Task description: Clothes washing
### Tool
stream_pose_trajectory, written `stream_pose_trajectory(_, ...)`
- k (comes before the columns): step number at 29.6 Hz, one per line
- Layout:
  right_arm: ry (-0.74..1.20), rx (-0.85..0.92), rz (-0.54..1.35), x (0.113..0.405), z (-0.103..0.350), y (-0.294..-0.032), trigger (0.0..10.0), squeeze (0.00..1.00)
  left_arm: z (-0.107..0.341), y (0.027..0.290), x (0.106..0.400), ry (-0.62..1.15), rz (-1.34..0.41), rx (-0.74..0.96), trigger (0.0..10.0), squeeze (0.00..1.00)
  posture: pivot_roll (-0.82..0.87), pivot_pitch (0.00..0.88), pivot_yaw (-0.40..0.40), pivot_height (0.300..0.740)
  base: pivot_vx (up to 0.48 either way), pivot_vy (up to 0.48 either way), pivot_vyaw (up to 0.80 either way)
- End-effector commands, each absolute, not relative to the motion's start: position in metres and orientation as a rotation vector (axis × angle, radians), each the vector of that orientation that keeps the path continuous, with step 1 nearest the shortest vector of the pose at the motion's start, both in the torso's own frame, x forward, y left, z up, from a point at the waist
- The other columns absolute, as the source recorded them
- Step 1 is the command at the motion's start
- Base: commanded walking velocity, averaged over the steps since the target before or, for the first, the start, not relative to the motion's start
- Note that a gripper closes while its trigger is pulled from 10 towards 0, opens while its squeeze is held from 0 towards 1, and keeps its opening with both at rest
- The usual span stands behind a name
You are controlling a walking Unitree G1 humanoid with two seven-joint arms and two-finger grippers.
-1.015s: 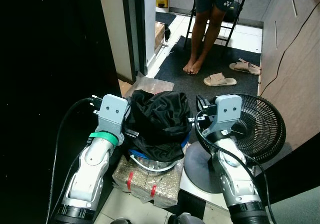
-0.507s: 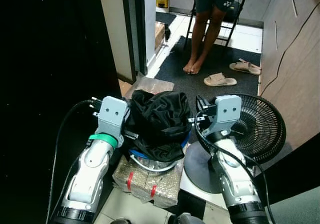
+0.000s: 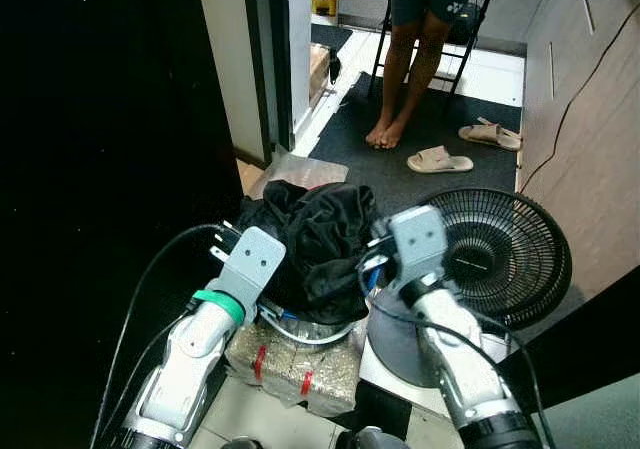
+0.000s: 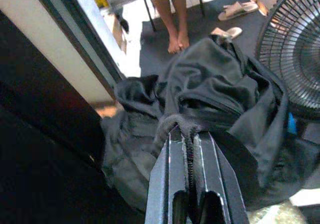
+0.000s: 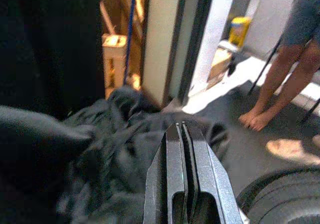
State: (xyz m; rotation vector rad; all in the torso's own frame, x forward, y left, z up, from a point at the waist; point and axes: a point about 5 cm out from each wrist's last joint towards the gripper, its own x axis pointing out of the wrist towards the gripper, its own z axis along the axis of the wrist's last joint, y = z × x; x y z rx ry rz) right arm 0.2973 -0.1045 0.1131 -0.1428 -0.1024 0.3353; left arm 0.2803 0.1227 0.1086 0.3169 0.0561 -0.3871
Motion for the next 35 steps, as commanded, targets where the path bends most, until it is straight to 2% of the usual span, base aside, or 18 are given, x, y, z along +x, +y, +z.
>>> stream_pose_trajectory(1, -0.045, -0.095, 0.331, 0.295, 0.104, -0.107, 10.0, 0.00, 0.097, 0.132, 0.278, 0.140, -0.354, 0.250, 10.0, 0.00, -0.04, 0.000, 0.050, 0.740, 0.000, 0.000, 0.00)
stream_pose_trajectory(6, -0.092, -0.009, 0.278, 0.299, 0.116, -0.113, 10.0, 0.00, 0.108, 0.136, 0.283, 0.106, -0.315, 0.163, 10.0, 0.00, -0.04, 0.000, 0.048, 0.740, 0.000, 0.000, 0.00)
stream_pose_trajectory(11, -0.210, 0.048, 0.246, 0.306, 0.144, -0.117, 10.0, 0.00, 0.137, 0.137, 0.294, -0.015, -0.273, 0.080, 10.0, 0.00, -0.04, 0.000, 0.047, 0.740, 0.000, 0.000, 0.00)
stream_pose_trajectory(14, -0.376, 0.004, 0.230, 0.307, 0.181, -0.116, 10.0, 0.00, 0.174, 0.133, 0.303, -0.151, -0.266, 0.050, 10.0, 0.00, -0.05, 0.000, 0.048, 0.740, 0.000, 0.000, 0.00)
stream_pose_trajectory(19, -0.478, -0.033, 0.227, 0.305, 0.208, -0.113, 10.0, 0.00, 0.202, 0.127, 0.305, -0.239, -0.292, 0.046, 10.0, 0.00, -0.05, 0.000, 0.051, 0.740, 0.000, 0.000, 0.00)
stream_pose_trajectory(35, -0.350, 0.013, 0.208, 0.306, 0.179, -0.114, 10.0, 0.00, 0.204, 0.125, 0.302, -0.229, -0.303, 0.065, 10.0, 0.00, -0.04, 0.000, 0.051, 0.740, 0.000, 0.000, 0.00)
